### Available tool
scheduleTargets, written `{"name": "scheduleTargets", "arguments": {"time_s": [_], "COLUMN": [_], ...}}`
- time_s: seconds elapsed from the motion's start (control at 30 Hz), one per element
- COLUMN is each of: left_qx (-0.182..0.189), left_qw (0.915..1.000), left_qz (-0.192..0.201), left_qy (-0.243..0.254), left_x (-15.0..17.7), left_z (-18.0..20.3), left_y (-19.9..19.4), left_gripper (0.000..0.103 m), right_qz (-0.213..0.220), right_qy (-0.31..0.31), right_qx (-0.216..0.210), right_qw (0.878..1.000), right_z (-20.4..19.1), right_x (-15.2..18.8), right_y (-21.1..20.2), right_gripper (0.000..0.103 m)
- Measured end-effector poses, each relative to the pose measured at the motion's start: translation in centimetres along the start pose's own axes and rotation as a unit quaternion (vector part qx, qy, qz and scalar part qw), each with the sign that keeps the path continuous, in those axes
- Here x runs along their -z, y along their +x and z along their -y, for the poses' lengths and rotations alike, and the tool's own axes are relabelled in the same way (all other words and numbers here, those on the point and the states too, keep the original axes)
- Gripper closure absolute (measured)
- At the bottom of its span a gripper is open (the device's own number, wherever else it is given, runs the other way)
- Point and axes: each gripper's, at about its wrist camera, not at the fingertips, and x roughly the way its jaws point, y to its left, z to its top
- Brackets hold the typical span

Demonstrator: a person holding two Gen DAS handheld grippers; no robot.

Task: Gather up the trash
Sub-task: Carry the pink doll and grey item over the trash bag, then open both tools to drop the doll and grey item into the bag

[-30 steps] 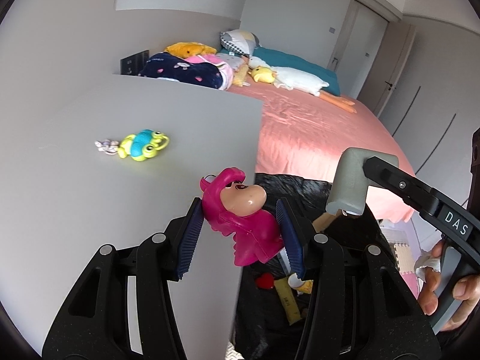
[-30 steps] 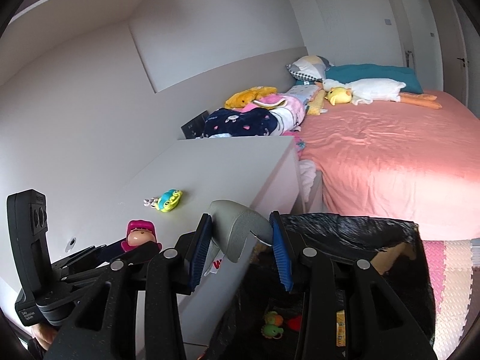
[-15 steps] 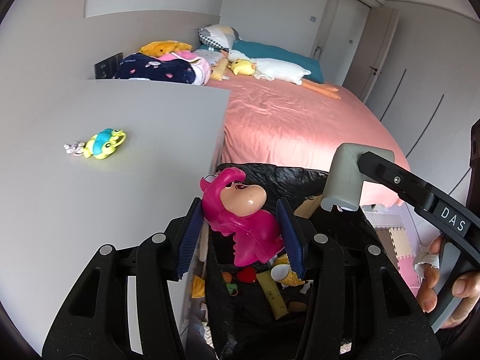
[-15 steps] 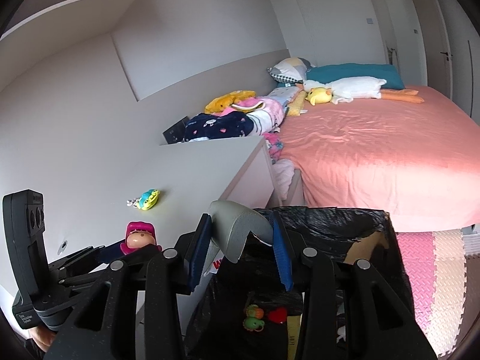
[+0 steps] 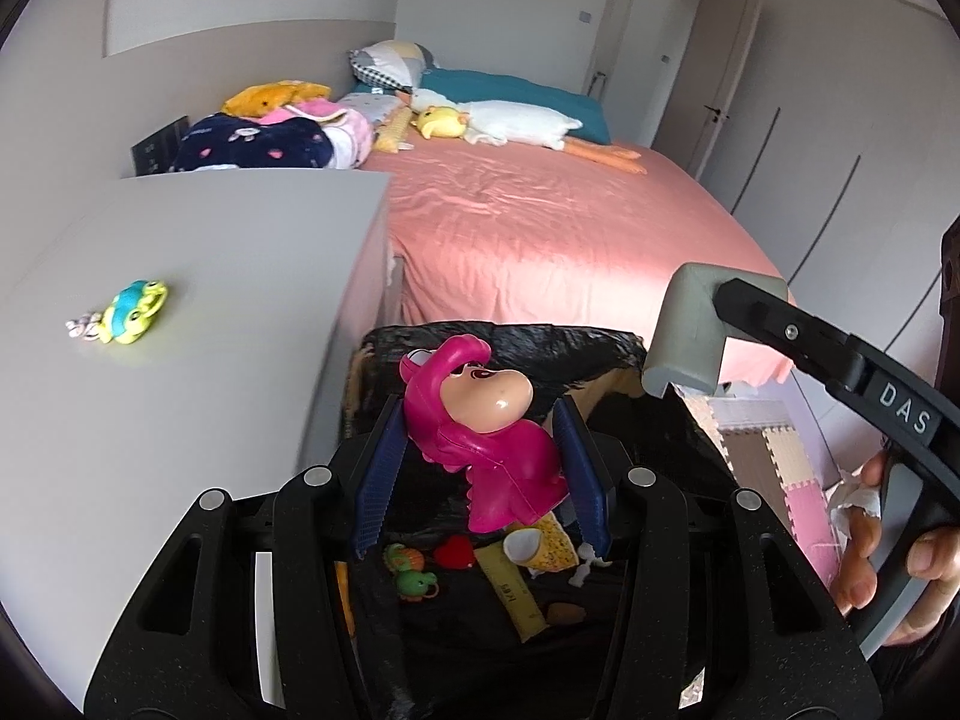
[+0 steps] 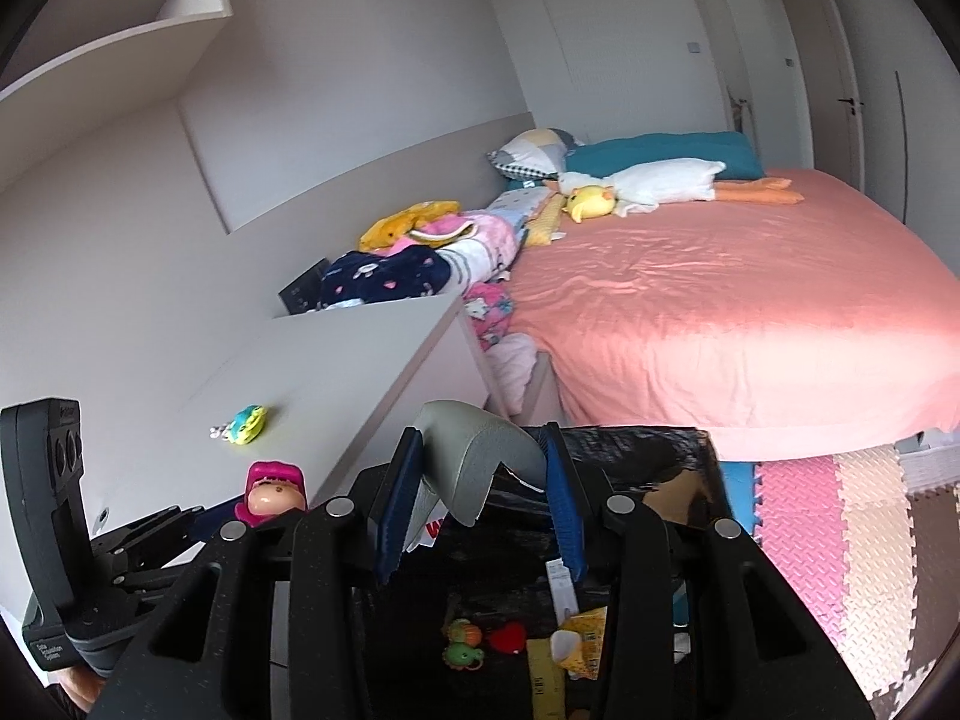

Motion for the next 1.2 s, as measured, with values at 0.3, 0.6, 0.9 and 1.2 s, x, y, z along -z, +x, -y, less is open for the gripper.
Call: {"name": "scheduleTargets", "arguments": {"time_s": [0.3,0.6,0.9,1.2], "left_qx": [0.023,0.032,0.032,0.008], "left_qw": [0.9994,0.9981,0.9965,0.9946], "left_qz": [-0.018,-0.027,-0.045,-0.036], "left_qy": [0.019,0.045,0.062,0.097], "left_x": [-0.2,-0.6,-0.2,-0.6], "left_z": [2.2,4.2,4.5,4.3], "left_y": [1.9,3.0,4.3,3.2], "left_gripper": [0.053,0.053,0.053,0.005], "right_qz": [0.006,0.007,-0.010,-0.018], "right_qy": [0.020,0.028,0.021,0.004], "right_qx": [0.022,0.052,0.072,0.082], "right_qw": [1.000,0.998,0.997,0.996], "right_z": [3.1,5.0,5.7,4.7], "right_x": [-0.5,-0.6,-0.6,-1.0], "right_y": [-0.7,-0.7,0.3,0.9], "right_gripper": [0.061,0.061,0.061,0.020]}}
